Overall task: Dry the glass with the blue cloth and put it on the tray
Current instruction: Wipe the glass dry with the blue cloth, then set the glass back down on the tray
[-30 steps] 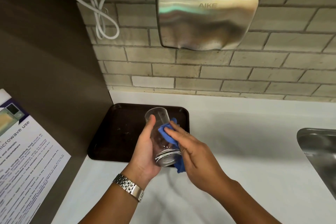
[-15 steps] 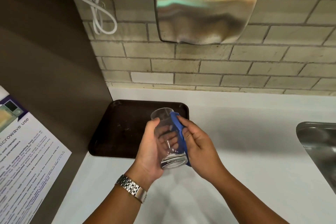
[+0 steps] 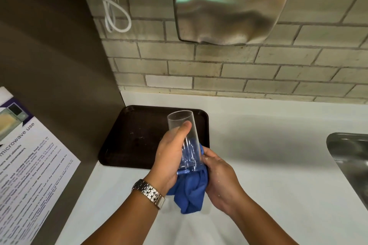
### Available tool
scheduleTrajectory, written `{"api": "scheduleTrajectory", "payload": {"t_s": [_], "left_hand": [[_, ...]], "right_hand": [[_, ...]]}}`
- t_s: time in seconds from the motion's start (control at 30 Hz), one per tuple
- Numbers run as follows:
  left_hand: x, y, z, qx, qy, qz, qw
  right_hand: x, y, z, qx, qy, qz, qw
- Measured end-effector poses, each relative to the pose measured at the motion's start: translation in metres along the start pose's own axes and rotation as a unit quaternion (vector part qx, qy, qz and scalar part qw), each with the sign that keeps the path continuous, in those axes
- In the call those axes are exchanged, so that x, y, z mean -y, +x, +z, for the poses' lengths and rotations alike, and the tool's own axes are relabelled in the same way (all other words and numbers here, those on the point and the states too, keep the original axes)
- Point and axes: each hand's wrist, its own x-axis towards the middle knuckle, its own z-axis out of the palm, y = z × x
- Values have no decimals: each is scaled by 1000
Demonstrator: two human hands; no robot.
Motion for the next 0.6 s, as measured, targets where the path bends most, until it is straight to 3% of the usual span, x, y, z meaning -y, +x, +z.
{"api": "scheduleTrajectory", "payload": {"t_s": [0.4,0.6], "left_hand": [[28,7,-26,36,214,41,975],[16,52,-61,-33,186,41,981]], "right_hand": [[4,18,-26,-29,-97,-17,995],[13,20,-35,-51,-13,-3,999]]}}
